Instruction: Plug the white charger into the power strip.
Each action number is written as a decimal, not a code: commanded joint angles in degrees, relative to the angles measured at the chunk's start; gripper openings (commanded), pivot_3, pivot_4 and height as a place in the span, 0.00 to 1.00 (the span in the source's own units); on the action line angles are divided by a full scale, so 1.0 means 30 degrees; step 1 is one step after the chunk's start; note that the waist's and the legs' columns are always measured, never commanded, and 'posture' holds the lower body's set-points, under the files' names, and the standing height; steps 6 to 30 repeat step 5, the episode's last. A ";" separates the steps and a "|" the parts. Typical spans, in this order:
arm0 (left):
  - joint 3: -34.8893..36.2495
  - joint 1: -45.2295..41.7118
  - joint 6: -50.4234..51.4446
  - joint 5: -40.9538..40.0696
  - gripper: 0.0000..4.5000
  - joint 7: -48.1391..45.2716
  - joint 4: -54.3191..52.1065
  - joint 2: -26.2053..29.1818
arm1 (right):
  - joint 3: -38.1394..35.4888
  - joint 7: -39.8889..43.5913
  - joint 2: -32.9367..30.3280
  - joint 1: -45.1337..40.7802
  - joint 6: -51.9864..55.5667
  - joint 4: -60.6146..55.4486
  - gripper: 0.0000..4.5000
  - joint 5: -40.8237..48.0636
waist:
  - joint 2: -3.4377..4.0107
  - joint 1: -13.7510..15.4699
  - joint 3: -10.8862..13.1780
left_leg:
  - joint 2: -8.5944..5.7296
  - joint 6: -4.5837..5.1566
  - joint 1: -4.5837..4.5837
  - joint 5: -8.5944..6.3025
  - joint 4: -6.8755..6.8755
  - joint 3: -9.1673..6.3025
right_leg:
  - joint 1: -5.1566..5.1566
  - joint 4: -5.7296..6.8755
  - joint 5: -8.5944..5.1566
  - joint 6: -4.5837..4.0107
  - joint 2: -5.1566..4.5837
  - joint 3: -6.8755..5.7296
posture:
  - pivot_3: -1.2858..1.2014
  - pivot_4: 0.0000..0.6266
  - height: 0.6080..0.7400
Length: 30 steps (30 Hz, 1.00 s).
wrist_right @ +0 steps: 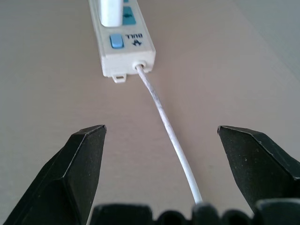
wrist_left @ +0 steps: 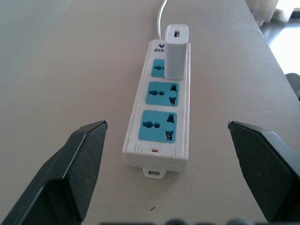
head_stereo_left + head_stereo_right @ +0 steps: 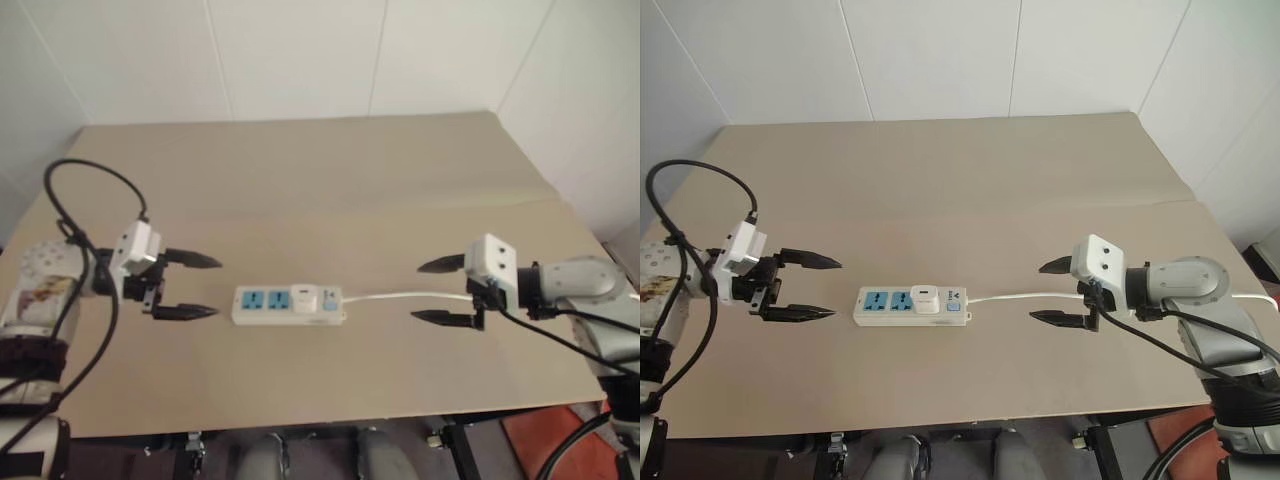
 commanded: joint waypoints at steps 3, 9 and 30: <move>-0.0965 -0.2632 -0.0325 0.0042 1.00 -0.0060 0.0774 -0.0448 | 0.0144 0.1317 -0.0361 -0.2053 -0.0908 0.2169 0.99 -0.0157 | -0.0005 0.0021 0.0003 | -0.0012 0.0000 0.0018 0.0001 0.0030 0.0006 | 0.0025 0.0005 0.0000 0.0001 -0.0003 0.0002 | 0.52 0.24 1.00; -0.1219 -0.3006 -0.0251 0.0046 1.00 -0.0060 0.0946 -0.0509 | 0.0312 0.1593 -0.0329 -0.2568 -0.1158 0.2891 0.99 -0.0330 | -0.0005 0.0012 0.0003 | -0.0013 0.0000 0.0032 0.0001 0.0037 0.0007 | 0.0032 0.0026 0.0003 0.0004 -0.0003 0.0003 | 0.52 0.24 1.00; -0.1219 -0.3006 -0.0251 0.0046 1.00 -0.0060 0.0946 -0.0509 | 0.0312 0.1593 -0.0329 -0.2568 -0.1158 0.2891 0.99 -0.0330 | -0.0005 0.0012 0.0003 | -0.0013 0.0000 0.0032 0.0001 0.0037 0.0007 | 0.0032 0.0026 0.0003 0.0004 -0.0003 0.0003 | 0.52 0.24 1.00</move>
